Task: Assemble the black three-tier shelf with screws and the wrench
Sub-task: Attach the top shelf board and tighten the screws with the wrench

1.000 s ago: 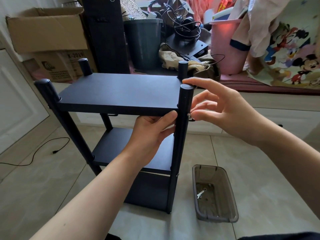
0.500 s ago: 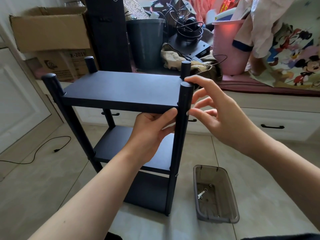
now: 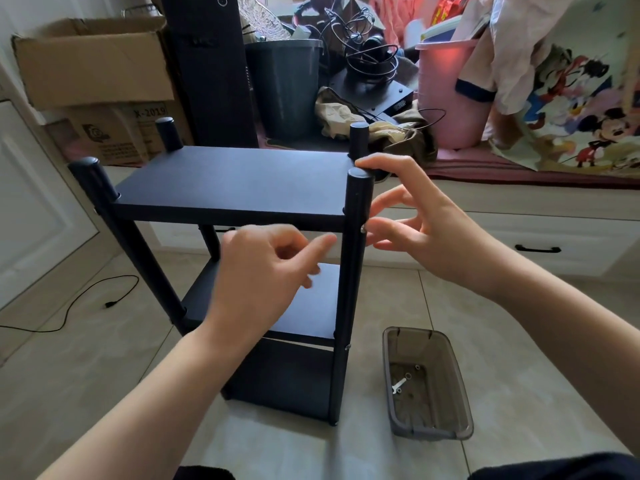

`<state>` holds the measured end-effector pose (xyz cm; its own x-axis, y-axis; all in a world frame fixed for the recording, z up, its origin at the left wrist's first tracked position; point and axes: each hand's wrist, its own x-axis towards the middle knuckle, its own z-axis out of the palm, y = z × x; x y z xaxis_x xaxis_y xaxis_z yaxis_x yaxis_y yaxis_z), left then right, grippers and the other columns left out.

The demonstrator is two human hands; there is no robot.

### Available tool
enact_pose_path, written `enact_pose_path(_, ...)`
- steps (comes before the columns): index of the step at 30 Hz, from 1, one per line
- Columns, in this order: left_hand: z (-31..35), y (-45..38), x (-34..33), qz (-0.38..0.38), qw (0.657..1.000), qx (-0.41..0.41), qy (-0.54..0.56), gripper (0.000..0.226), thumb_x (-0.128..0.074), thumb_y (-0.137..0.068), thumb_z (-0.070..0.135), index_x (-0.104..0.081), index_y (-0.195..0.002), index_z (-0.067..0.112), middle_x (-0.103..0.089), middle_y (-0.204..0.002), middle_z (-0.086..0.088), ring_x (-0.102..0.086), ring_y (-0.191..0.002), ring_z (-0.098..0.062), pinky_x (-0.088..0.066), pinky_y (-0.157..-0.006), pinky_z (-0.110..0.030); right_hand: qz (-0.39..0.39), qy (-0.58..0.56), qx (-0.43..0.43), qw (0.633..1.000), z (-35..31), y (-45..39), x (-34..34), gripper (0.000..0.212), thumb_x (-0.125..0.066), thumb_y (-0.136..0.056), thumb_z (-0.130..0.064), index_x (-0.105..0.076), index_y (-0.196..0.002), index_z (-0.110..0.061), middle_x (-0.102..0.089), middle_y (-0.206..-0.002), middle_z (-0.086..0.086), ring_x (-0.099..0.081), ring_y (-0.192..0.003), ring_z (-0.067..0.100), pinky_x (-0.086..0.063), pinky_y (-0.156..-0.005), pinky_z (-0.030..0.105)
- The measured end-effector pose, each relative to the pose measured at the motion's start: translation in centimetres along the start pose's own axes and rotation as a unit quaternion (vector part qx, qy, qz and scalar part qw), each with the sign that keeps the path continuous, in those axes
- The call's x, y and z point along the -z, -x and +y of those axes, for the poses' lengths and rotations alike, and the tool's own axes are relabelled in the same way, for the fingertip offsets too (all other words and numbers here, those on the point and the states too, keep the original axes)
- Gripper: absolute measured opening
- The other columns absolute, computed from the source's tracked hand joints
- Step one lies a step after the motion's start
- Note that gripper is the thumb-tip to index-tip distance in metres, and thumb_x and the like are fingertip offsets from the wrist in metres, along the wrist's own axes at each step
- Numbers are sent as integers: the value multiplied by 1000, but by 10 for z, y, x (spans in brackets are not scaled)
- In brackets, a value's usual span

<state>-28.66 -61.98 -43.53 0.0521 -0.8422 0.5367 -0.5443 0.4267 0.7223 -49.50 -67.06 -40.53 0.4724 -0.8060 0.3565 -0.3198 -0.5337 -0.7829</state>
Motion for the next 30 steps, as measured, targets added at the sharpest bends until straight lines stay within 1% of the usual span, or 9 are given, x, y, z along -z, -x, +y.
enact_pose_path(3, 6, -1, 1, 136, 964, -175, -146, 26, -78, -85, 36, -74, -77, 11, -68, -73, 6, -60, -73, -15, -49, -70, -23, -5, -4, -3, 1000, -2, -1, 1, 57, -65, -93, -19, -39, -133, -51, -63, -96, -1, -74, -83, 13, -60, -84, 31)
enact_pose_path(4, 8, -3, -1, 134, 958, -192, -165, 29, -81, -81, 37, -75, -89, 10, -70, -84, 3, -60, -87, -19, -48, -79, -23, -9, -6, -5, 1000, -3, -2, 1, 57, -65, -93, -17, -40, -132, -51, -64, -95, 0, -74, -82, 14, -60, -84, 34)
enact_pose_path(6, 8, -9, -8, 68, 964, -169, -195, 54, -83, -75, 44, -73, -113, 8, -71, -110, -5, -57, -116, -28, -44, -104, -39, -17, -7, -13, 1000, -5, -3, 3, 56, -67, -92, -16, -42, -130, -50, -66, -92, 2, -75, -81, 16, -60, -83, 38)
enact_pose_path(8, 9, -12, -16, 11, 967, -141, -213, 62, -81, -75, 48, -69, -122, 10, -69, -124, -4, -49, -135, -28, -26, -119, -54, -11, -30, -36, 999, -4, -4, 5, 57, -70, -90, -15, -44, -129, -47, -69, -89, 4, -75, -79, 18, -60, -85, 41)
enact_pose_path(15, 9, -24, -24, 50, 983, -101, -147, 36, -82, -77, 44, -75, -104, 22, -74, -109, 6, -52, -131, -19, -17, -119, -38, 46, -195, -97, 975, 6, -6, 6, 67, -81, -76, -5, -43, -129, -23, -75, -84, 16, -75, -78, 31, -59, -69, 28)
enact_pose_path(19, 11, -23, -23, 39, 984, -92, -144, 35, -82, -78, 42, -74, -106, 24, -73, -112, 8, -53, -131, -17, -14, -121, -39, 15, -220, -165, 961, 10, -10, 10, 53, -79, -78, -24, -53, -124, -20, -76, -90, 15, -75, -84, 32, -60, -74, 32)
enact_pose_path(24, 14, -22, -25, 42, 982, -96, -159, 34, -80, -80, 41, -72, -107, 24, -72, -116, 6, -55, -131, -18, -14, -123, -46, -15, -196, -270, 943, 18, -18, 10, 54, -52, -92, -58, -66, -109, -8, -77, -90, 9, -75, -86, 27, -58, -86, 43)
enact_pose_path(27, 15, -21, -26, 42, 980, -98, -170, 36, -70, -80, 48, -71, -107, 25, -73, -116, 7, -57, -129, -17, -13, -123, -43, -14, -250, -313, 916, 18, -25, -4, 61, -42, -96, -62, -68, -111, -9, -76, -94, 9, -74, -83, 22, -57, -83, 42)
enact_pose_path(30, 14, -20, -25, 41, 979, -98, -173, 37, -68, -81, 50, -70, -109, 26, -74, -113, 6, -58, -128, -17, -13, -124, -44, -38, -305, -305, 901, 14, -29, -10, 50, -51, -96, -54, -67, -122, -14, -69, -117, 17, -69, -82, 23, -57, -87, 46)
